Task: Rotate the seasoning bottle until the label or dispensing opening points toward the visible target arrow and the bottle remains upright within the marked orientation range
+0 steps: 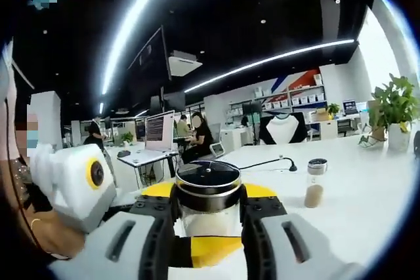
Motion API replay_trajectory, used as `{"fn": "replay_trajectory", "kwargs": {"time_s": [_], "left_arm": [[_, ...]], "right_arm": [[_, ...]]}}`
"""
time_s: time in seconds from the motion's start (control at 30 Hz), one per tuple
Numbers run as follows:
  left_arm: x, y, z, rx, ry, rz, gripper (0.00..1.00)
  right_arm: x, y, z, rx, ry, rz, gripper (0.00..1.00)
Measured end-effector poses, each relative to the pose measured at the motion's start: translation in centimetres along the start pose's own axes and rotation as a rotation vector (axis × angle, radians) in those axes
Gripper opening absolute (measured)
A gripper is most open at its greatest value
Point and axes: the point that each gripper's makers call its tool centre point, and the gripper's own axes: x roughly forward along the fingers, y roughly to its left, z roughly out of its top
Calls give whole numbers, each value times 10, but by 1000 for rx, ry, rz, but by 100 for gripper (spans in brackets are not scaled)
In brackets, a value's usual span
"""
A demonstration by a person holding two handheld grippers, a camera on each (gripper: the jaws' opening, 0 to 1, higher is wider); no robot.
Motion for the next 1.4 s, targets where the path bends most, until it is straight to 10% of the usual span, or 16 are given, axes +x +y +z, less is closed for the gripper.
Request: {"fn": "replay_trajectory", "kwargs": {"time_s": [0.37, 0.57, 0.8, 1.17, 1.4], "left_arm": [[-1, -22, 14, -36, -41, -393, 48], [-1, -25, 21, -53, -61, -402, 48], [-2, -20, 28, -207, -105, -272, 48], [-2, 9, 0, -74, -11, 68, 47], [-6, 23, 3, -88, -55, 205, 48]], "right_arm": [[-11, 19, 13, -60, 13, 155, 35], [-10, 22, 18, -81, 14, 180, 35], [-8, 23, 24, -24, -22, 183, 35], [-2, 22, 4, 11, 12, 45, 34], [14, 26, 6, -40, 16, -23, 35]]}}
